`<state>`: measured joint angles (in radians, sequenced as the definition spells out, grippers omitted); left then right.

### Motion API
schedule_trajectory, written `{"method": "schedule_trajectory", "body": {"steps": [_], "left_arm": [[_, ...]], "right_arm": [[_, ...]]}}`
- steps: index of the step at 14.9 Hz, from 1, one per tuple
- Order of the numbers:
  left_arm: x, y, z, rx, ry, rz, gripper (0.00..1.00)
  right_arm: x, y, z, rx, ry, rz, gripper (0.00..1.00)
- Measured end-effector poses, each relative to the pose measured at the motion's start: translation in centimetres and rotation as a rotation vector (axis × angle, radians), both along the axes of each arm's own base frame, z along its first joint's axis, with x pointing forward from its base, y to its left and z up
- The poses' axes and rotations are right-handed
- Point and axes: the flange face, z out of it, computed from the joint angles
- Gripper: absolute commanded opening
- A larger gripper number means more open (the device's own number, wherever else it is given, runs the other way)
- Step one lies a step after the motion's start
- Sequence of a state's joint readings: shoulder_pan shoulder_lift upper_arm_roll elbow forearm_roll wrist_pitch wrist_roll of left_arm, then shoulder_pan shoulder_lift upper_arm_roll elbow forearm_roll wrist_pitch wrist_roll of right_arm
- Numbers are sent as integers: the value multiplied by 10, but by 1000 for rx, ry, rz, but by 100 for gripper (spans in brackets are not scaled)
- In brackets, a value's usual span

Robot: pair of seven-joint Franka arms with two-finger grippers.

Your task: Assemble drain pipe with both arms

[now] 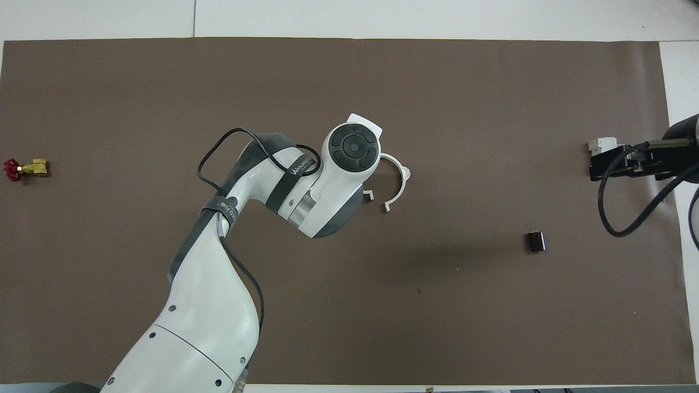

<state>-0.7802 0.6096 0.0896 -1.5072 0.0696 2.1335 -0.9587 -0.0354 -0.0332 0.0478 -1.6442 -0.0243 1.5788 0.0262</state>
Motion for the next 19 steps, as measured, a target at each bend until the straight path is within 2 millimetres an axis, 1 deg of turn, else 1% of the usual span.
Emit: {"method": "schedule_trajectory", "body": {"steps": [2,5,10,19], "left_arm": [[-4,-5,-1,-4,-4,-5,0],[-11,-10,-5,0,0,-12,0],[-18,-18,-6,0,1,-15,0],[-26,-25,-8,1,2,-9,0]], "right_arm": [[1,-4,0,1,-4,15,100],[1,-4,0,1,-4,22,100],[1,-4,0,1,-3,22,100],[1,-4,-1,1,-3,22,100]]}}
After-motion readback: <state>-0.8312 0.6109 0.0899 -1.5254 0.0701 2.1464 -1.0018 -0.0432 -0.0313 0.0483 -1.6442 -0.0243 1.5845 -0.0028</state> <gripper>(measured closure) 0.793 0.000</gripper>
